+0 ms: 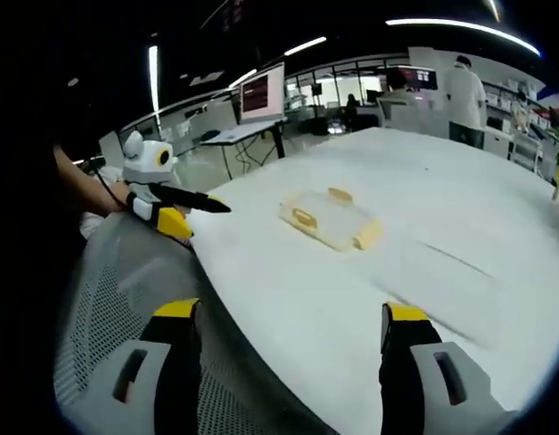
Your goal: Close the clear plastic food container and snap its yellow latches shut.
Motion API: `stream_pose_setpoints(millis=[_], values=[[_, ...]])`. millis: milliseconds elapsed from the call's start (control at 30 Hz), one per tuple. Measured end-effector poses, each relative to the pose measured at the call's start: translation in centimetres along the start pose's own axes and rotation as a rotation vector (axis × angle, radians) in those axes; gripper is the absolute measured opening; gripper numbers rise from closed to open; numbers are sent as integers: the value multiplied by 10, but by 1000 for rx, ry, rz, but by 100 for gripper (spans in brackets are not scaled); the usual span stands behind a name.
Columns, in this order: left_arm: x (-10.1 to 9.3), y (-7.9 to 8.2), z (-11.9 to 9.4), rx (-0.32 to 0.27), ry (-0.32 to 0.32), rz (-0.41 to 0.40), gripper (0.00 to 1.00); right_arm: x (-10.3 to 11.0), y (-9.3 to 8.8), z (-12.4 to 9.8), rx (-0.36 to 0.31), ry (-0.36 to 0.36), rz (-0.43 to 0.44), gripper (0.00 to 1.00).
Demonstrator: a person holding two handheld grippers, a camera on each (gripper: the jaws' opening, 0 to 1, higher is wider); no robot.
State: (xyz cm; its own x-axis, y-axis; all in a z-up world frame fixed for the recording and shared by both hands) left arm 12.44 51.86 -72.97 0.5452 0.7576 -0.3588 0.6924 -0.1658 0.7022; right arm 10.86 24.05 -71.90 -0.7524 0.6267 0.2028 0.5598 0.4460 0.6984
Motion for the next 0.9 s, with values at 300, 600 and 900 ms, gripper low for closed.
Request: stream_pose_setpoints(millis=[300,600,900], values=[[2,4,0,-11,-52,-55,93,-8,17,-8,-57,14,7,75],[2,38,-11,-68,-76,-69,98,-20,43,-10,-104,-2,62,77],[5,50,-7,-118,-99,-91,94,-23,63,-2,-113,19,73,74]])
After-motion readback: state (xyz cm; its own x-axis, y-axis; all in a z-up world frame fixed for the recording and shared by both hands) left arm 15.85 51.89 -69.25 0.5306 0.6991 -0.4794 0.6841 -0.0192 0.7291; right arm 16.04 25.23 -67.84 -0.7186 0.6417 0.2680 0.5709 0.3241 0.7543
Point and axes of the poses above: the point that each gripper's makers call its tool centre point, and the gripper's own axes: z roughly forward along the fingers, x roughly to its left, y roughly out of its top, the point moved 8 cm from there along -z, roughly backward along the fingers, and after that the axes turned 11 degrees about x, right-handed, at the moved point
